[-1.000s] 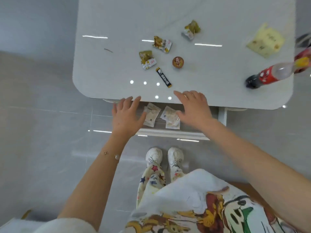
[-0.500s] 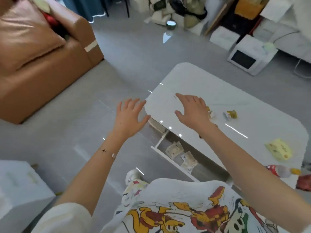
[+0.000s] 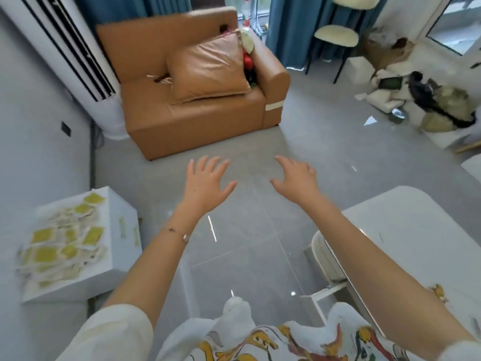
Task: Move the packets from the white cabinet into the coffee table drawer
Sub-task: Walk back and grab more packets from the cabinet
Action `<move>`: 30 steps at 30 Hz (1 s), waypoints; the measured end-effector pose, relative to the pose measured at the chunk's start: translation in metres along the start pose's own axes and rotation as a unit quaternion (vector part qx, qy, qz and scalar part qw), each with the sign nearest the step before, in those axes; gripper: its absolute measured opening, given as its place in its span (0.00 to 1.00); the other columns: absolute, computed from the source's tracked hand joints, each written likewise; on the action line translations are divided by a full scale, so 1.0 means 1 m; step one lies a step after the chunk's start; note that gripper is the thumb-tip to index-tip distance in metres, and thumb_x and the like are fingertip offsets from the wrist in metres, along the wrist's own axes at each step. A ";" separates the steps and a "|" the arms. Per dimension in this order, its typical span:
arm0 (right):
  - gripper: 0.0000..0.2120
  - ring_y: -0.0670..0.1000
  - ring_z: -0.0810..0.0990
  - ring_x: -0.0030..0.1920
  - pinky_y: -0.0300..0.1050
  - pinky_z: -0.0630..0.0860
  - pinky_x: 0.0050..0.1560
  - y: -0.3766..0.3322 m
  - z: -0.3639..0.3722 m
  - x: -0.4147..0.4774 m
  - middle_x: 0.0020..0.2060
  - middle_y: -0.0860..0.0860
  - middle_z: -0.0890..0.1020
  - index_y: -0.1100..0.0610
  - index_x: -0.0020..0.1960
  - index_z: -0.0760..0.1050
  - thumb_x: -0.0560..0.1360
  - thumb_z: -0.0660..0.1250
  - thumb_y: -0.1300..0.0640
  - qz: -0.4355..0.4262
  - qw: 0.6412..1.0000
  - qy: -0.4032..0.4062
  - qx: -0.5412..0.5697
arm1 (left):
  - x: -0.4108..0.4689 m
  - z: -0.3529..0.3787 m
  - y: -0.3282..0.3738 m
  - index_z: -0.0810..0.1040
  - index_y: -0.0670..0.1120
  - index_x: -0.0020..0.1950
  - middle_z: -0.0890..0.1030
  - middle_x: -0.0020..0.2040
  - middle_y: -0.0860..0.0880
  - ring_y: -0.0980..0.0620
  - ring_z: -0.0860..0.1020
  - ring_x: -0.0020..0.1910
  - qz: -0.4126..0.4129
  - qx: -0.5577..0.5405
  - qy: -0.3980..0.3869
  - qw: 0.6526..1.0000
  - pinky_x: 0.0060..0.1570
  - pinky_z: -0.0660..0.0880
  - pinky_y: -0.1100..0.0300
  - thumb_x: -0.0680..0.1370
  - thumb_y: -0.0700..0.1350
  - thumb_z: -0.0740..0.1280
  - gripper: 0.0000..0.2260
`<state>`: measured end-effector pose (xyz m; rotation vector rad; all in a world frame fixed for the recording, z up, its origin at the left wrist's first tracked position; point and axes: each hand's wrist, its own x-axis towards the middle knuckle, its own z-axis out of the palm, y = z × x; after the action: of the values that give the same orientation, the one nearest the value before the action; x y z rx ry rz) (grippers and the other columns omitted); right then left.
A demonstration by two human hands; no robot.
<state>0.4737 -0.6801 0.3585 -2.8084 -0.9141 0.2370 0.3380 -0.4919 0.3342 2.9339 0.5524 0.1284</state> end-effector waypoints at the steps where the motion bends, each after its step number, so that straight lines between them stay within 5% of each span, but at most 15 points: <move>1: 0.29 0.59 0.69 0.67 0.53 0.62 0.65 -0.027 0.002 0.018 0.66 0.54 0.73 0.50 0.74 0.61 0.75 0.63 0.46 -0.015 1.000 -0.010 0.007 | 0.002 -0.005 -0.026 0.63 0.54 0.75 0.65 0.75 0.48 0.43 0.57 0.75 -0.025 0.001 0.004 1.000 0.73 0.48 0.43 0.75 0.66 0.51 0.31; 8: 0.29 0.59 0.67 0.68 0.52 0.61 0.67 -0.181 0.038 0.118 0.66 0.54 0.72 0.50 0.74 0.60 0.76 0.63 0.47 -0.160 0.986 -0.048 0.008 | -0.005 -0.022 -0.172 0.61 0.54 0.76 0.62 0.76 0.48 0.44 0.55 0.76 -0.189 0.002 0.021 0.982 0.74 0.47 0.43 0.79 0.62 0.57 0.27; 17: 0.29 0.59 0.68 0.65 0.52 0.63 0.65 -0.319 0.076 0.233 0.63 0.53 0.74 0.50 0.74 0.61 0.75 0.63 0.49 -0.341 0.936 -0.088 -0.016 | -0.008 -0.020 -0.293 0.64 0.54 0.74 0.66 0.74 0.48 0.44 0.60 0.73 -0.364 0.019 0.054 0.929 0.71 0.55 0.43 0.75 0.67 0.47 0.32; 30: 0.28 0.58 0.66 0.68 0.52 0.60 0.68 -0.502 0.118 0.346 0.67 0.53 0.72 0.50 0.75 0.59 0.76 0.60 0.50 -0.563 0.802 -0.182 -0.088 | 0.014 0.008 -0.366 0.65 0.54 0.74 0.67 0.73 0.48 0.43 0.60 0.74 -0.632 -0.050 0.099 0.767 0.72 0.55 0.42 0.73 0.68 0.44 0.35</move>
<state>0.4414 -0.0615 0.3195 -1.8397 -2.5522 0.5057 0.2224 -0.1514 0.2662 1.8342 2.2406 0.2648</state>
